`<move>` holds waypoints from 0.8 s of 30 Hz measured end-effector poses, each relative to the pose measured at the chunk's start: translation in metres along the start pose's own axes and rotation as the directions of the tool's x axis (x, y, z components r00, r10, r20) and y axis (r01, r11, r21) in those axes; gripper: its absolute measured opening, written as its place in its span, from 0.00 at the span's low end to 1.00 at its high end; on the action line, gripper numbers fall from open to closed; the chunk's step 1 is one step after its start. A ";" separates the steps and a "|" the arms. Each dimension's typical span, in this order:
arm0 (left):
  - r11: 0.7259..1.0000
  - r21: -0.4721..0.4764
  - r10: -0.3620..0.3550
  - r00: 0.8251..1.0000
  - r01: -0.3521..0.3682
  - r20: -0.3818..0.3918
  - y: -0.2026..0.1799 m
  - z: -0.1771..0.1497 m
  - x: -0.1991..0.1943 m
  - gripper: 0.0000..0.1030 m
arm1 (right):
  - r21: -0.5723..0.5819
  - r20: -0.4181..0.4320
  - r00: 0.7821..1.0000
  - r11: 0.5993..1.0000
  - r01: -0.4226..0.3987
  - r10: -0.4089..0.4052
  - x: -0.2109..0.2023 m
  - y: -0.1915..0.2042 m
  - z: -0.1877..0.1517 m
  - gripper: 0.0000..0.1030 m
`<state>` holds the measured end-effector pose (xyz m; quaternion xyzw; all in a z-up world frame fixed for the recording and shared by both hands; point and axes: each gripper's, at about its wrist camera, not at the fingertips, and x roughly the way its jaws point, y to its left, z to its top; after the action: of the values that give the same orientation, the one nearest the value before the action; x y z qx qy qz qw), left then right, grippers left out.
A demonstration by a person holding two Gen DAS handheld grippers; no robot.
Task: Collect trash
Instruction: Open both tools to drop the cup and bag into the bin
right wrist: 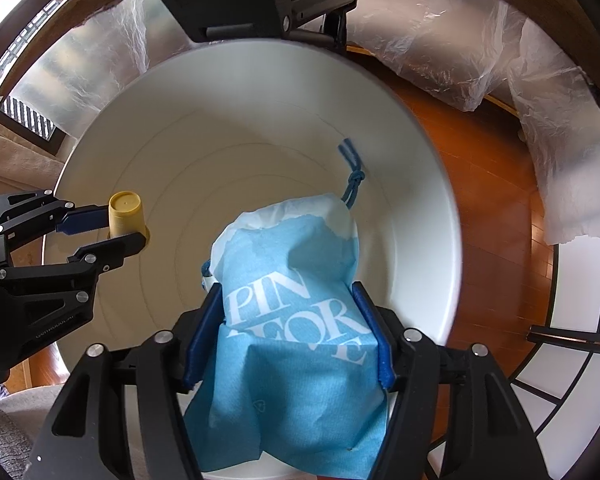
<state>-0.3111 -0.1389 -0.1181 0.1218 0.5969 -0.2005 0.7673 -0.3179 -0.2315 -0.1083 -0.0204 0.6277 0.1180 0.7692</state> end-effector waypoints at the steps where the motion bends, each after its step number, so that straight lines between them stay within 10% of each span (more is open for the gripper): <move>1: 1.000 -0.001 0.009 1.000 -0.009 0.006 0.001 0.000 -0.001 0.50 | 0.007 0.018 1.000 1.000 0.003 -0.003 -0.005 -0.002 -0.001 0.75; 3: 0.999 0.000 0.043 0.998 -0.043 0.040 -0.001 -0.001 -0.007 0.70 | 0.014 0.035 0.999 1.000 0.002 -0.003 -0.011 -0.003 -0.001 0.77; 12: 0.998 -0.023 0.068 0.993 -0.066 0.092 0.003 -0.007 -0.037 0.71 | 0.043 0.135 0.989 0.998 0.050 -0.055 -0.063 -0.015 -0.011 0.77; 16: 0.998 -0.045 0.054 0.976 -0.046 0.212 -0.002 -0.004 -0.088 0.77 | 0.059 0.312 0.945 0.994 0.088 -0.102 -0.129 -0.019 -0.012 0.84; 18: 0.997 -0.066 0.069 0.940 -0.049 0.334 -0.005 -0.001 -0.127 0.96 | 0.087 0.451 0.881 0.990 0.116 -0.142 -0.170 -0.019 -0.013 0.96; 22: 0.990 -0.134 0.115 0.799 -0.044 0.590 -0.014 0.009 -0.197 0.98 | 0.154 0.666 0.717 0.978 0.142 -0.209 -0.239 -0.020 -0.007 0.96; 24: 0.986 -0.165 0.119 0.771 -0.018 0.625 -0.017 0.017 -0.210 0.99 | 0.165 0.699 0.690 0.981 0.101 -0.189 -0.254 -0.025 0.000 0.96</move>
<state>-0.3476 -0.1277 0.0903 0.0110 0.3127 -0.1563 0.9368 -0.3600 -0.2952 0.1355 0.0209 0.2842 0.0195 0.9583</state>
